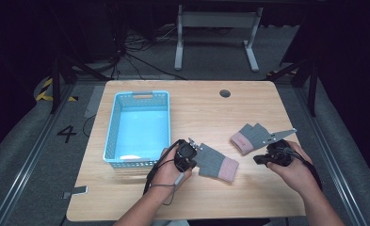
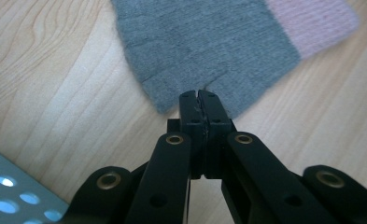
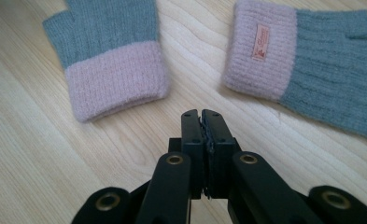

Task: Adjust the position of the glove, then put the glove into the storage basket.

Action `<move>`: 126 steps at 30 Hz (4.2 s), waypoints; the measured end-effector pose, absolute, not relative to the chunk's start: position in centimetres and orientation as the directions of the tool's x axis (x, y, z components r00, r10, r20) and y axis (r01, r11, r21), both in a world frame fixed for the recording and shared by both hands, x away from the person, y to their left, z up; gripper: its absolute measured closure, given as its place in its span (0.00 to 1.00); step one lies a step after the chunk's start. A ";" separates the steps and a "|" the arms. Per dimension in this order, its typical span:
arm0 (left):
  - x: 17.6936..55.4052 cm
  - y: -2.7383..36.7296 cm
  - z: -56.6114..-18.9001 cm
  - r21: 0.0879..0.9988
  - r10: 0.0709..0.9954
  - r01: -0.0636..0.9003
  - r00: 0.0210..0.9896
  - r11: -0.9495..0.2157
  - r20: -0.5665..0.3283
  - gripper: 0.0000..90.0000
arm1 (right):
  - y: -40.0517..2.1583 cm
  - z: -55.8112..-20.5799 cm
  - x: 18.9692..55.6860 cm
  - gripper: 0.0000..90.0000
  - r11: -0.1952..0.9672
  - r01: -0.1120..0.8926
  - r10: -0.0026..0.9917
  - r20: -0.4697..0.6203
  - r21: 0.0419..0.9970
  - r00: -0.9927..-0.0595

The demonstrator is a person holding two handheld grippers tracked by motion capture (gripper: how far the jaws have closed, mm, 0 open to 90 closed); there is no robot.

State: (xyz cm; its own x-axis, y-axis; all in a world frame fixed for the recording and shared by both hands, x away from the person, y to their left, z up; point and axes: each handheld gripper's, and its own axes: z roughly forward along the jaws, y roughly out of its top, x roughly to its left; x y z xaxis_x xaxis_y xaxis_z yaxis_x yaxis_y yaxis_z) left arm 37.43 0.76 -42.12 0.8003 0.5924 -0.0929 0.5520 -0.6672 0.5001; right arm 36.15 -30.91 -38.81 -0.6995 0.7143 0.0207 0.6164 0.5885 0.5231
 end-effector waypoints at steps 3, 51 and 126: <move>37.6 0.6 -42.3 0.506 0.595 0.558 0.797 -0.658 -0.104 1.00 | -31.0 -38.9 36.0 0.98 0.588 0.618 0.716 0.019 0.522 -0.698; 35.8 -3.8 -43.3 0.416 0.466 0.476 0.875 -0.775 -0.134 1.00 | -32.0 -39.5 35.5 0.96 0.571 0.646 0.738 0.028 0.506 -0.674; 35.3 2.9 -38.0 0.464 0.498 0.552 0.832 -0.693 -0.246 0.68 | -29.5 -39.5 42.4 1.00 0.517 0.654 0.741 0.094 0.552 -0.665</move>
State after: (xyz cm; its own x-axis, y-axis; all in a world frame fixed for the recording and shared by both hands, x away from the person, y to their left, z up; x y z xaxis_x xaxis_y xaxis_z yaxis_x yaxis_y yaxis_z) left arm 35.27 2.87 -37.96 0.8319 0.4976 -0.2456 0.5515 -0.6929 0.4644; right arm 42.40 -29.51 -39.47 -0.6645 0.7413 0.0938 0.6544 0.5168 0.5519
